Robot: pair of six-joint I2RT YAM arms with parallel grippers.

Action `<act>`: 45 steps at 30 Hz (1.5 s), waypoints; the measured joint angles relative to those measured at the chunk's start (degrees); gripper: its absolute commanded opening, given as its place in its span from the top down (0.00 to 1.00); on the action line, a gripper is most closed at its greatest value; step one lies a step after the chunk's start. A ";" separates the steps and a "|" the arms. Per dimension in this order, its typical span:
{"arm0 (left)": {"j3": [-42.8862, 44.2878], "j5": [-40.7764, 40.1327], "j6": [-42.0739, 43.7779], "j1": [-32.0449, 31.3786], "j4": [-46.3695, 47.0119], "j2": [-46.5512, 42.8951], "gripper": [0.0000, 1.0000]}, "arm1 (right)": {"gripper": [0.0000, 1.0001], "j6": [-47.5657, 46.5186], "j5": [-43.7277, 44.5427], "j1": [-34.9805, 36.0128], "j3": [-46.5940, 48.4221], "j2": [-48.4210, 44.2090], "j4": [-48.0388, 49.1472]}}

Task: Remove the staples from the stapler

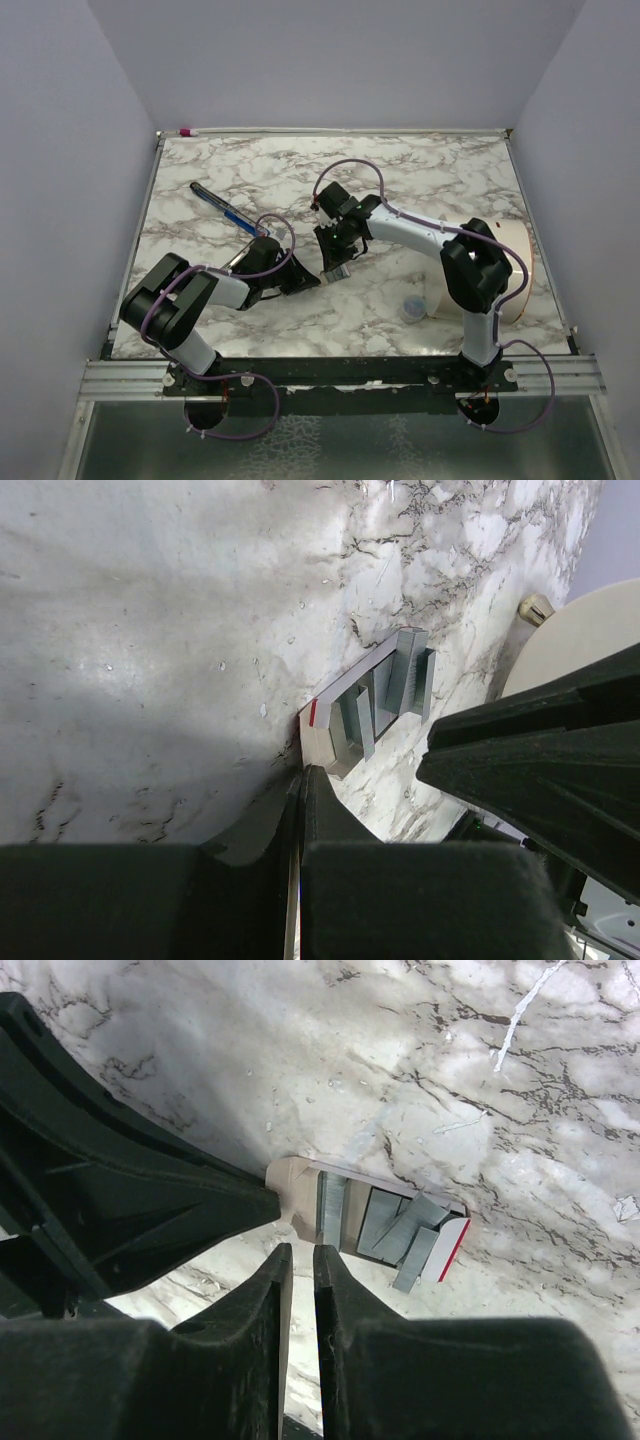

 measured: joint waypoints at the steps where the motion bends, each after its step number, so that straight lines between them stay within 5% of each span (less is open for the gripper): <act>1: 0.00 0.00 0.00 0.00 0.00 0.00 1.00 | 0.84 -0.02 0.20 0.00 0.00 0.15 0.00; 30: 0.00 0.00 0.11 0.00 -0.28 -0.15 1.00 | 0.81 -1.49 2.03 0.81 1.44 5.03 -0.39; 45: 0.00 0.00 0.46 0.00 -0.44 -0.39 1.00 | 0.88 -1.49 3.65 1.55 2.16 5.90 -1.07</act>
